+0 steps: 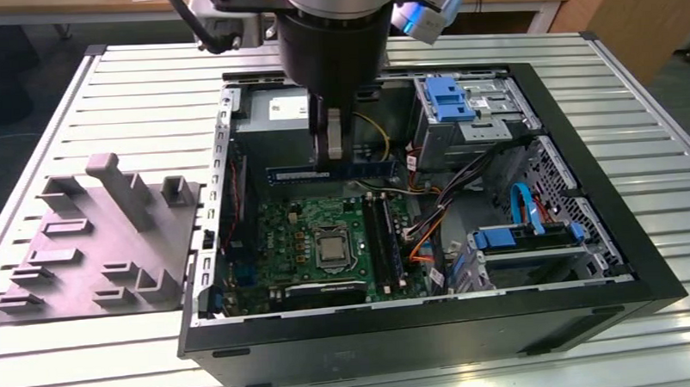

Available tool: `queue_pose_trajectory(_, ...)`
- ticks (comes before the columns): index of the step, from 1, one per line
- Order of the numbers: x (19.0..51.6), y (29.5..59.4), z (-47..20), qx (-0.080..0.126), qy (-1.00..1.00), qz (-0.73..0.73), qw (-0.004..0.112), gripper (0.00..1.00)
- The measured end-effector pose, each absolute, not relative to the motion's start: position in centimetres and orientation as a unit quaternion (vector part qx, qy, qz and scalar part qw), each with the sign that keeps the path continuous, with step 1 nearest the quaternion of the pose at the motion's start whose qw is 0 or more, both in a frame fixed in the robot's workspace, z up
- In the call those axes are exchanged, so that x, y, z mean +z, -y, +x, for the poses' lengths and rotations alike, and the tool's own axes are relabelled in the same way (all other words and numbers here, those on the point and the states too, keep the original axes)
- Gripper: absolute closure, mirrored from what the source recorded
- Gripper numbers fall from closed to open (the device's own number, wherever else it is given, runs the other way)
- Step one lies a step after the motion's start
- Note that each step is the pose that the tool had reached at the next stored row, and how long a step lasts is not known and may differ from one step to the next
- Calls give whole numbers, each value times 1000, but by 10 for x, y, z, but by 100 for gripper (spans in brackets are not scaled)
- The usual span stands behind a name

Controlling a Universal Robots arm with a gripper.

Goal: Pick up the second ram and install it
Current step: 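Pick up the second ram and move it above second insertion slot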

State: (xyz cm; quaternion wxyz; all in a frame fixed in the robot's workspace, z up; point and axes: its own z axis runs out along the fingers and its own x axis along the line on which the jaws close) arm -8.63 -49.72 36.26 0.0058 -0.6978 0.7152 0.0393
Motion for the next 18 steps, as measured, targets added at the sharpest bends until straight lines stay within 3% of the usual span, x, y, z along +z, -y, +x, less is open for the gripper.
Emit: queue_pose_trajectory(18,354,492,-86,41,-715,-698,8,89)
